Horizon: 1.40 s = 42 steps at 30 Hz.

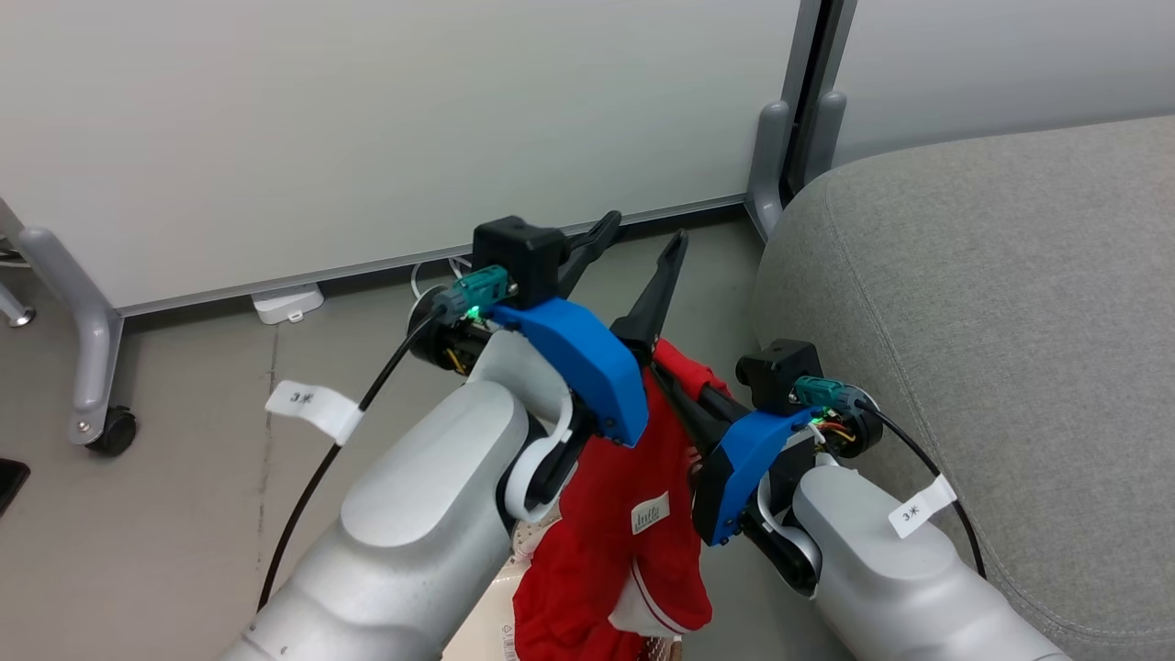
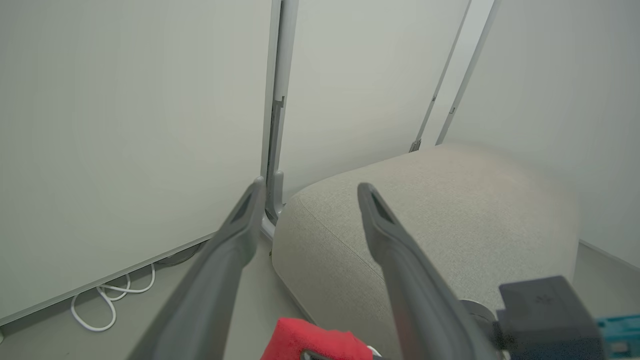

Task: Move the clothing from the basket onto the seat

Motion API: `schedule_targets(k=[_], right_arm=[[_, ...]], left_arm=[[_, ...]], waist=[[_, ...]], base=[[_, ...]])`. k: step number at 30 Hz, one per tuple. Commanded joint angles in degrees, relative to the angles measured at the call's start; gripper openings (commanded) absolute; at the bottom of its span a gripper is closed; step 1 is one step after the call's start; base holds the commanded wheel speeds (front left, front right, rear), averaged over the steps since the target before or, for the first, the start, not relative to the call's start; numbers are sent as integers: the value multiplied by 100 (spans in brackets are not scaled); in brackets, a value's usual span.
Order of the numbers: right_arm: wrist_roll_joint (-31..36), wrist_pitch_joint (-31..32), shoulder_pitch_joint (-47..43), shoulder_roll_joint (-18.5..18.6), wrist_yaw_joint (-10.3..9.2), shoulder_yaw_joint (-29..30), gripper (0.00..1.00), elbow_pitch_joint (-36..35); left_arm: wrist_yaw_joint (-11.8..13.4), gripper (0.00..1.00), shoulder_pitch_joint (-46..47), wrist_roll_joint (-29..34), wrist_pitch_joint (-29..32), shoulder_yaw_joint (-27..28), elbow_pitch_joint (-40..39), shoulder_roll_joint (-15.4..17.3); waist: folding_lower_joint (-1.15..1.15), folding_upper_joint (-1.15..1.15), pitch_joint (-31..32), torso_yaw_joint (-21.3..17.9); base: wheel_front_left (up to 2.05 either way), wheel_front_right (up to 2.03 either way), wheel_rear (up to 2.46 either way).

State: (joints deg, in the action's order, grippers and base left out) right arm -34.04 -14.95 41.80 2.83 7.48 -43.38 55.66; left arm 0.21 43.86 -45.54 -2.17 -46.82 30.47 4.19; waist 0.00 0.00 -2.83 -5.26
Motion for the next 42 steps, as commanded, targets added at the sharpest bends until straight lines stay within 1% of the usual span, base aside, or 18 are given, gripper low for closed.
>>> schedule_targets(k=[1, 9, 13, 17, 23, 28, 33, 36, 42], right_arm=[[-22, -35, 103, 11, 3, 14, 0, -34], [93, -35, 98, 12, 3, 181, 0, -96], [143, -35, 47, 12, 3, 213, 0, -175], [209, -35, 0, 12, 3, 242, 0, -246], [300, -36, -90, 12, 3, 246, 0, -318], [360, -35, -141, 12, 3, 255, 0, -348], [404, -35, -163, 11, 3, 241, 0, -391], [425, -35, -179, 11, 3, 226, 0, -410], [430, -35, -132, 11, 3, 270, 0, -385]], left_arm=[[24, 100, -123, -34, -123, 55, -18, 78], [-144, 100, -681, 46, -898, 108, -17, 387], [-225, 100, -997, 198, -1198, 171, -63, 564], [-225, 100, -1354, 437, -1302, 343, -184, 715], [-171, 100, -2039, 1148, -1307, 960, -749, 900], [-136, 100, -2717, 1745, -1307, 1571, -1221, 945], [-152, 100, -3250, 2236, -1308, 2023, -1451, 952], [-173, 100, -3490, 2412, -1309, 2250, -1508, 905], [-310, 100, -3724, 2618, -1310, 2601, -1552, 769]], waist=[[0, 0, -7, -1], [0, 0, -42, 24], [0, 0, -51, 3], [0, 0, -57, -27], [0, 0, -53, -90], [0, 0, -27, -160], [0, 0, -16, -232], [0, 0, -27, -276], [0, 0, -79, -349]], base=[[0, 0, 0], [0, 0, 0], [0, 0, 0], [0, 0, 0], [0, 0, 0], [0, 0, 0], [0, 0, 0], [0, 0, 0], [0, 0, 0]])
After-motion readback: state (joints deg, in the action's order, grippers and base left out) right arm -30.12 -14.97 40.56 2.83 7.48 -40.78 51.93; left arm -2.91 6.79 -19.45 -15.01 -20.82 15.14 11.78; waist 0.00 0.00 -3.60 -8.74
